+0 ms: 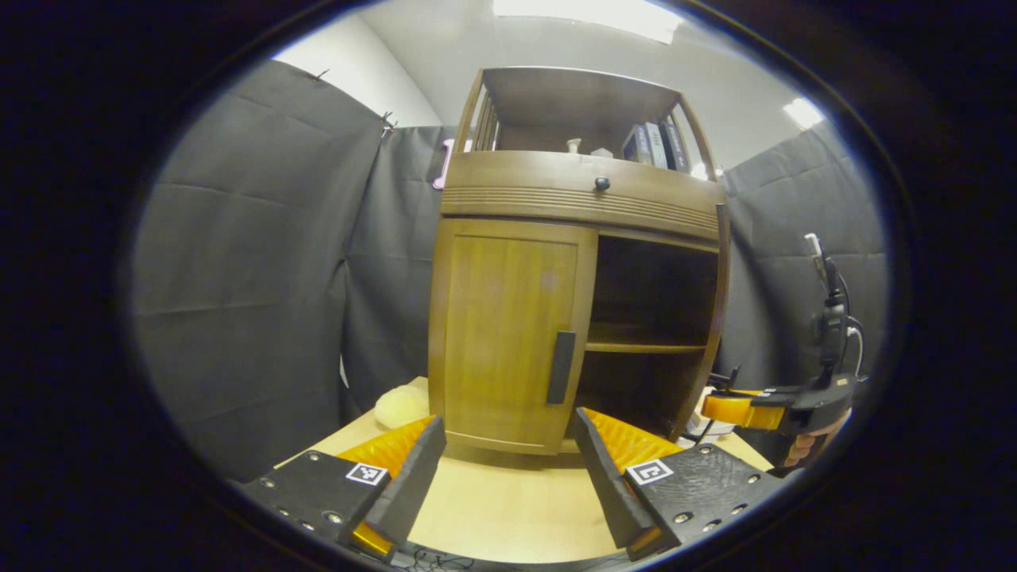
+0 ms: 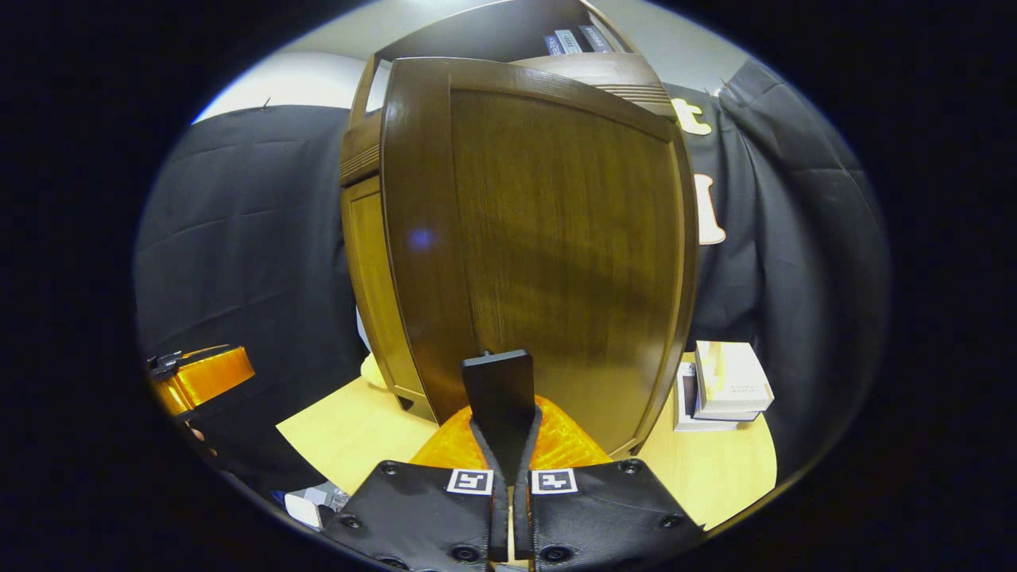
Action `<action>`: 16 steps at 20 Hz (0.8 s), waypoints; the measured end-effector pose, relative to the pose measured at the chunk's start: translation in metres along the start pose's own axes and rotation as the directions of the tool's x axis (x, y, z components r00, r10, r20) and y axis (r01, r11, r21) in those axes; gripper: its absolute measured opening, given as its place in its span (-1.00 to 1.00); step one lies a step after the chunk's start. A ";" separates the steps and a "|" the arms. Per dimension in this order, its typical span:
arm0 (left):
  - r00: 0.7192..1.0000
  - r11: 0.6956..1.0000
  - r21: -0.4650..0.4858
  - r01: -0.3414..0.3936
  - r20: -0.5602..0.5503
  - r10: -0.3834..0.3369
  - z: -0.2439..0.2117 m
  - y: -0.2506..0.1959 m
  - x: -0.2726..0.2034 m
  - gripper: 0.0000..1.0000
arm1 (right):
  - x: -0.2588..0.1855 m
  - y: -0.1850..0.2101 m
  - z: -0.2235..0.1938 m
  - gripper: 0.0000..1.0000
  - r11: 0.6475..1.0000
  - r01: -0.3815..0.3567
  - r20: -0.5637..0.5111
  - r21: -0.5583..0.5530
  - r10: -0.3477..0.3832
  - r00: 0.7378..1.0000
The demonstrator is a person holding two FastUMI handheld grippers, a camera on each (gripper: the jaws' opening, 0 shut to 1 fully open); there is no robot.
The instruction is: Open the right door of the double-door shoe cabinet with the right hand, and open the left door with the left hand.
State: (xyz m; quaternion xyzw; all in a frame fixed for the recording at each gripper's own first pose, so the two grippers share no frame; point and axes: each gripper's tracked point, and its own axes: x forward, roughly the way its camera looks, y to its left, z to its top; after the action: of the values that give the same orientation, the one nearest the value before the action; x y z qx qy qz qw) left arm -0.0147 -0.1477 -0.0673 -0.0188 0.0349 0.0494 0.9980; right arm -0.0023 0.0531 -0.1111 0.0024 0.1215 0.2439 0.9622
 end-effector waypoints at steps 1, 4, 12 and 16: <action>1.000 1.000 0.001 -0.005 0.004 0.005 0.003 -0.006 -0.003 0.84 | -0.004 -0.004 -0.001 -0.92 1.000 -0.008 0.000 -0.004 0.008 1.000; 1.000 1.000 0.007 -0.018 0.014 0.018 0.004 -0.027 -0.016 0.83 | -0.018 -0.018 -0.004 -0.92 1.000 -0.028 0.004 -0.011 0.028 1.000; 1.000 1.000 0.006 -0.021 0.016 0.020 -0.015 -0.049 -0.030 0.84 | -0.041 -0.046 -0.010 -0.92 0.998 -0.059 0.043 0.000 0.059 0.997; 1.000 1.000 -0.026 0.001 -0.014 -0.001 -0.028 -0.054 -0.021 0.84 | -0.050 -0.061 -0.013 -0.99 0.997 -0.059 0.039 0.043 0.057 0.998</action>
State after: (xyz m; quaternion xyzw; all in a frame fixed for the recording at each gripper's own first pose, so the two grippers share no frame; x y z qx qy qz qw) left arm -0.0319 -0.2041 -0.0915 -0.0324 0.0414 0.0493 0.9974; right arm -0.0196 -0.0253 -0.1160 0.0319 0.1086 0.2689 0.9565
